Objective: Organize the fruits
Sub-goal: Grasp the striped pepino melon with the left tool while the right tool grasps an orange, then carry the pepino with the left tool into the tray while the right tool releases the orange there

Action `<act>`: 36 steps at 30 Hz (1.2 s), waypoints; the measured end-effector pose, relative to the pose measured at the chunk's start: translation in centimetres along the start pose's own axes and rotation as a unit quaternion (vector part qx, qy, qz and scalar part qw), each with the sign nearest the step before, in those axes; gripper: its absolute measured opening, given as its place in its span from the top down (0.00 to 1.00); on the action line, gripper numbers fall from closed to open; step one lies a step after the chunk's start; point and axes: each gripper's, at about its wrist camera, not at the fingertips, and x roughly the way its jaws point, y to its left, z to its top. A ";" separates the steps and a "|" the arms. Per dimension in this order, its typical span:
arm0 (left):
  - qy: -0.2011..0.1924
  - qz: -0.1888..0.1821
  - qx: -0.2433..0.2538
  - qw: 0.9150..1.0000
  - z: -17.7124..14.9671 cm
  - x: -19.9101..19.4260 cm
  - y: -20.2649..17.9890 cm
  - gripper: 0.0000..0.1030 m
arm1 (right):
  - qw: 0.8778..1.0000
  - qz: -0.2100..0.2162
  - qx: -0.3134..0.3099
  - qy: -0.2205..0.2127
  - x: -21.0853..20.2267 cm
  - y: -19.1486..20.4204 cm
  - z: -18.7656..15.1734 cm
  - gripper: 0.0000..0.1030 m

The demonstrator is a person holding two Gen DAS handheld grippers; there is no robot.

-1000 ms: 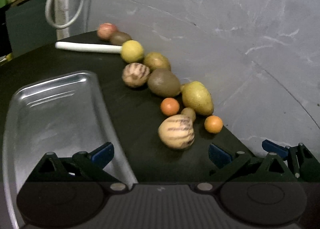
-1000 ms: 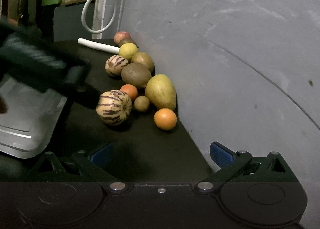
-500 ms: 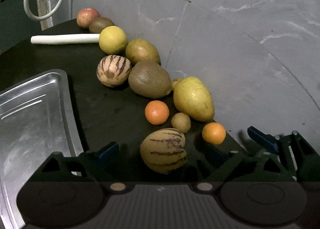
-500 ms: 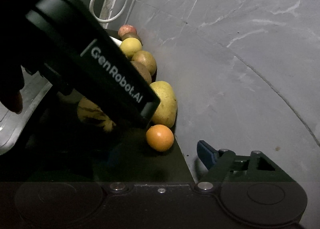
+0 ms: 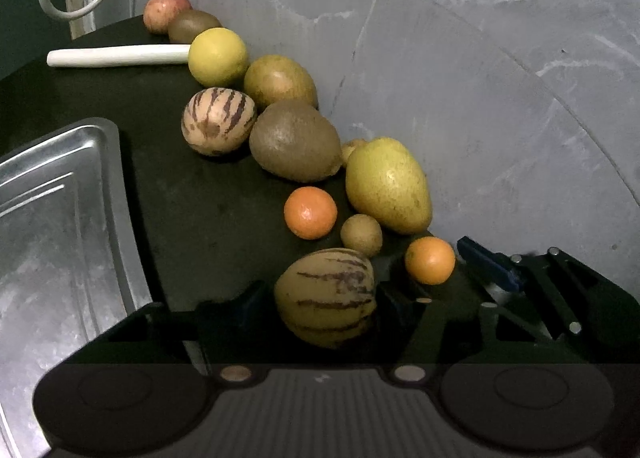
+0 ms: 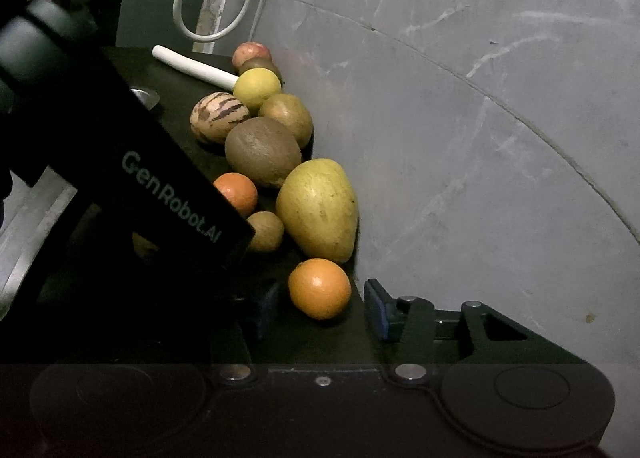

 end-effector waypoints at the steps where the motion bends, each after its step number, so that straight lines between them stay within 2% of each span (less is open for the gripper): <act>1: 0.000 -0.002 -0.002 1.000 0.1 0.0 0.1 0.42 | 1.000 0.001 0.000 0.000 -0.2 -0.1 -0.1 0.58; 4: -0.002 -0.010 -0.009 1.000 0.2 0.0 0.3 0.45 | 1.000 0.005 0.002 0.001 -0.5 -0.1 -0.1 0.64; 10: -0.006 -0.028 -0.035 0.999 0.0 -0.5 1.0 0.46 | 1.000 0.014 0.008 0.000 -0.6 -0.3 -0.1 0.65; 16: -0.044 -0.033 -0.078 0.995 0.0 -2.7 2.7 0.46 | 0.999 0.043 -0.001 -0.021 -1.9 0.7 0.8 0.65; 21: -0.078 -0.018 -0.119 0.990 0.3 -5.0 5.2 0.46 | 0.996 0.077 -0.013 -0.046 -2.8 2.4 2.6 0.65; 25: -0.109 0.007 -0.159 0.981 0.7 -6.8 8.3 0.46 | 0.990 0.112 -0.034 -0.072 -3.0 4.0 4.6 0.65; 30: -0.140 0.052 -0.213 0.966 1.0 -8.1 13.3 0.46 | 0.980 0.161 -0.061 -0.095 -2.3 6.7 7.7 0.65; 36: -0.163 0.103 -0.261 0.946 0.8 -8.7 18.5 0.46 | 0.966 0.221 -0.090 -0.098 1.4 10.2 10.8 0.65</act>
